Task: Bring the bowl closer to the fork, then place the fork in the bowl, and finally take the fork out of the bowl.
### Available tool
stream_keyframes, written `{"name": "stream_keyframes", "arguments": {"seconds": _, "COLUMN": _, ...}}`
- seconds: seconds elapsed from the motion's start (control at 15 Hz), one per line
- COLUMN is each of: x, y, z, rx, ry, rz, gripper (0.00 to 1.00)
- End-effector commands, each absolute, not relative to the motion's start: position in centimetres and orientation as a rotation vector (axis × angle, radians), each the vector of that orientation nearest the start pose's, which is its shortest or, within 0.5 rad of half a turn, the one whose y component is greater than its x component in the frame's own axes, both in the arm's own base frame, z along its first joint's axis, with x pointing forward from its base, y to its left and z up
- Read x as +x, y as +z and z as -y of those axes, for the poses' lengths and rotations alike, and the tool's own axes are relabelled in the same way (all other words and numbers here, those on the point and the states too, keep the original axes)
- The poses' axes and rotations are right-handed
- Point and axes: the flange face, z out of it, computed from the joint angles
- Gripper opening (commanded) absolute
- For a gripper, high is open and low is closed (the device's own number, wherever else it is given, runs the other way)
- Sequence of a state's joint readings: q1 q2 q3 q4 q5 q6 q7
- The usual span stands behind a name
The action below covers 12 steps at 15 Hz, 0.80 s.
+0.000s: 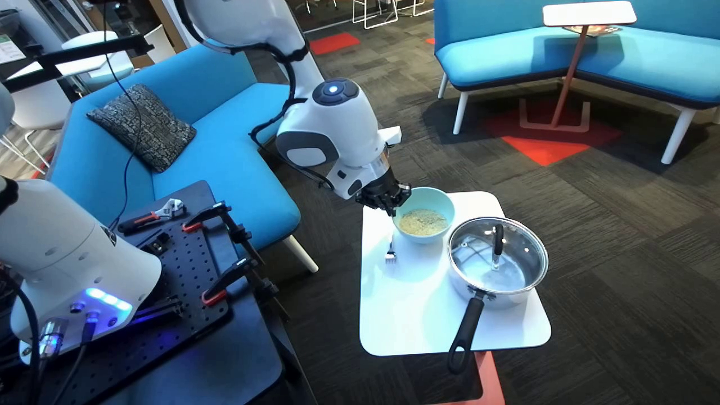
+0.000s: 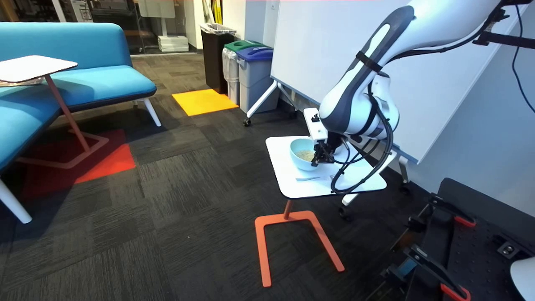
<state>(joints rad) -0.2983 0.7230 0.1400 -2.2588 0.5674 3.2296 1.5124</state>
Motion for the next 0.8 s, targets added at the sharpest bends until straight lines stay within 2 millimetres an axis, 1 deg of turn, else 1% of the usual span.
{"name": "stream_keyframes", "arguments": {"seconds": 0.0, "x": 47.83, "y": 7.13, "z": 12.88, "rx": -1.186, "ry": -0.170, "rz": -2.698, "gripper": 0.01}}
{"name": "stream_keyframes", "arguments": {"seconds": 0.2, "x": 47.75, "y": 6.88, "z": 13.20, "rx": -1.191, "ry": -0.191, "rz": -2.701, "gripper": 0.01}}
{"name": "stream_keyframes", "arguments": {"seconds": 0.53, "x": 48.09, "y": 6.73, "z": 12.91, "rx": -1.206, "ry": -0.201, "rz": -2.688, "gripper": 0.02}}
{"name": "stream_keyframes", "arguments": {"seconds": 0.6, "x": 48.05, "y": 6.71, "z": 12.91, "rx": -1.207, "ry": -0.199, "rz": -2.691, "gripper": 0.30}}
{"name": "stream_keyframes", "arguments": {"seconds": 0.67, "x": 48.02, "y": 6.72, "z": 12.90, "rx": -1.210, "ry": -0.196, "rz": -2.691, "gripper": 0.31}}
{"name": "stream_keyframes", "arguments": {"seconds": 0.73, "x": 47.97, "y": 6.75, "z": 12.88, "rx": -1.213, "ry": -0.193, "rz": -2.691, "gripper": 0.36}}
